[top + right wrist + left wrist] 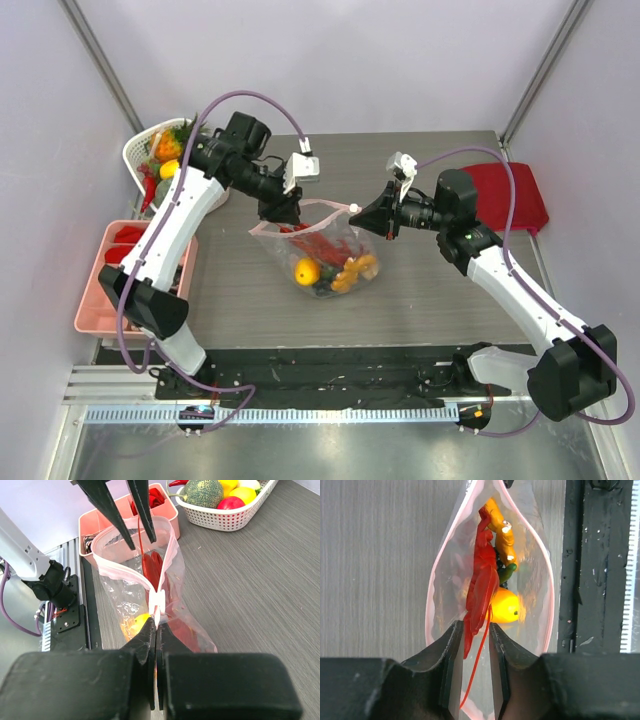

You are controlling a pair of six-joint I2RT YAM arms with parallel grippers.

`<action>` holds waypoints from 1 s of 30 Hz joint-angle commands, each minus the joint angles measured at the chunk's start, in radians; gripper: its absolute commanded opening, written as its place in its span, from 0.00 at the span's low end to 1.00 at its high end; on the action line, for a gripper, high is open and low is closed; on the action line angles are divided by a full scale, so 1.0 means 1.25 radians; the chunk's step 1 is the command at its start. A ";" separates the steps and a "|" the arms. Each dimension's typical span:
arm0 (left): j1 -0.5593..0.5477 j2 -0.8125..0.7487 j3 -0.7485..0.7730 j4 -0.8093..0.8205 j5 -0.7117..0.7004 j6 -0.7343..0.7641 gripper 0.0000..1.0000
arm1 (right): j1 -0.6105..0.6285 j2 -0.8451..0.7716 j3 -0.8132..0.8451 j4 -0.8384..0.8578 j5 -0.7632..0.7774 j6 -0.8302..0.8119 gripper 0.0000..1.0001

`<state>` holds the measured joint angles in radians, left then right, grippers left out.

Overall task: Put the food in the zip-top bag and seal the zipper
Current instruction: Adjust the fake lobster in the zipper food storage bag, then zip the zipper food storage bag at the center of the board.

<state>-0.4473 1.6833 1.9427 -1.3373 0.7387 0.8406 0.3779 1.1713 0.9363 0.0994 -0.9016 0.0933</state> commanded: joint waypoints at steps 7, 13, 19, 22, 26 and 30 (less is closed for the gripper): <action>0.001 -0.065 0.023 0.223 0.117 -0.195 0.49 | 0.005 -0.030 0.028 0.026 -0.015 -0.033 0.01; -0.075 -0.047 -0.014 0.398 0.148 -0.254 0.56 | 0.012 -0.025 0.047 -0.009 -0.015 -0.071 0.01; -0.129 0.019 0.023 0.410 0.159 -0.265 0.53 | 0.011 -0.023 0.063 -0.029 -0.014 -0.105 0.01; -0.144 0.030 0.017 0.410 0.167 -0.265 0.52 | 0.011 -0.024 0.066 -0.033 -0.014 -0.113 0.01; -0.154 0.045 0.014 0.412 0.169 -0.267 0.39 | 0.011 -0.026 0.063 -0.030 -0.014 -0.113 0.01; -0.154 0.050 0.009 0.400 0.155 -0.275 0.21 | 0.011 -0.034 0.058 -0.032 -0.009 -0.116 0.01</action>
<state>-0.6350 1.7542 1.9438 -0.8658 0.9192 0.5056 0.3862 1.1709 0.9688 0.0231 -0.9047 -0.0292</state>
